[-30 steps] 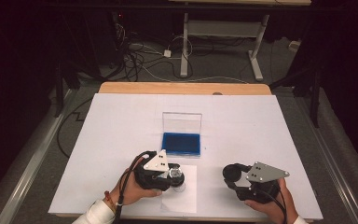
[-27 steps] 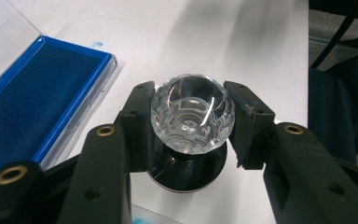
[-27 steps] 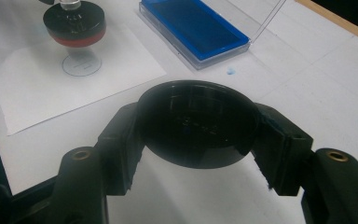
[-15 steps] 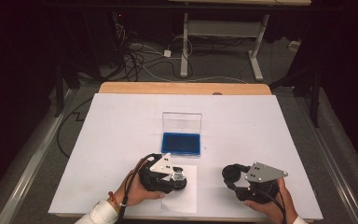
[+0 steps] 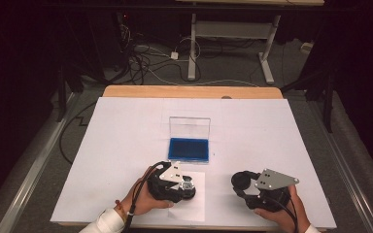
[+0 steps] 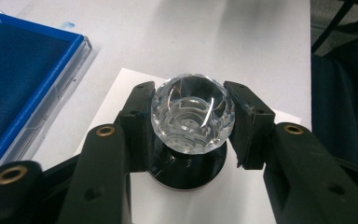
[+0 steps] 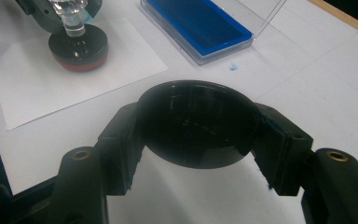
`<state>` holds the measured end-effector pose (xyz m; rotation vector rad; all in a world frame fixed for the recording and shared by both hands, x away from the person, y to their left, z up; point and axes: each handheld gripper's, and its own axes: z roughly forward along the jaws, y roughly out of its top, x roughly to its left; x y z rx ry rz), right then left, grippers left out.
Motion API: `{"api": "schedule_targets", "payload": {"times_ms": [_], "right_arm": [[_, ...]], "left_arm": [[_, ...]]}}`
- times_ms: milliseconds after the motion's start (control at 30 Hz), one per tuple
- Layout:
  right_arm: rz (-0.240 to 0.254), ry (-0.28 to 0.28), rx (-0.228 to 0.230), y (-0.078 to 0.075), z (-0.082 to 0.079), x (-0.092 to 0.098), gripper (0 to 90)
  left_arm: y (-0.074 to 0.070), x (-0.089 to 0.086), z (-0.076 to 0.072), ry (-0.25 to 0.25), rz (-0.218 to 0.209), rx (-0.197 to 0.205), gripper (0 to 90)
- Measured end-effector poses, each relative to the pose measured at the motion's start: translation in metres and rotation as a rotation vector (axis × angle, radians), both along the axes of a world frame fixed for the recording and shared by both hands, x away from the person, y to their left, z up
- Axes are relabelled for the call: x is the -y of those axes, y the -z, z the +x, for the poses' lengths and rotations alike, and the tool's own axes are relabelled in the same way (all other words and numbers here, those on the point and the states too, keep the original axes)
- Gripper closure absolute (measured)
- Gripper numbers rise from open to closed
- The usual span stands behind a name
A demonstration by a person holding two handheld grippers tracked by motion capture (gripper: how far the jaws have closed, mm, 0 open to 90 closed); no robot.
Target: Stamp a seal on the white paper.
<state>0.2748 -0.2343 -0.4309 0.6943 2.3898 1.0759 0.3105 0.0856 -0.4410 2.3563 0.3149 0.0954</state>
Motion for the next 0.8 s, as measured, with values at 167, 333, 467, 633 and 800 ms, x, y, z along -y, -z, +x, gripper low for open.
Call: {"api": "schedule_targets", "payload": {"times_ms": [167,333,467,633,800], "right_arm": [[-0.004,-0.002,0.0,0.0003,-0.0001,-0.0004,38.7],[-0.008,-0.005,-0.002,0.0006,0.0,-0.0006,38.7],[-0.01,-0.005,-0.003,0.0007,0.0001,-0.0008,38.7],[-0.012,-0.006,-0.003,0.001,0.0,-0.0017,38.7],[-0.014,-0.007,-0.005,0.0013,-0.0002,-0.0025,38.7]], "left_arm": [[0.0011,0.0007,0.0007,0.0,0.012,0.003,54.5],[0.0023,-0.0006,0.0016,-0.004,0.001,-0.007,54.5],[0.0045,-0.0027,0.0041,-0.009,-0.014,-0.026,54.5],[0.0037,-0.0009,0.0029,-0.008,0.006,-0.016,54.5],[0.0026,0.0002,0.0032,-0.011,0.024,-0.02,54.5]]}}
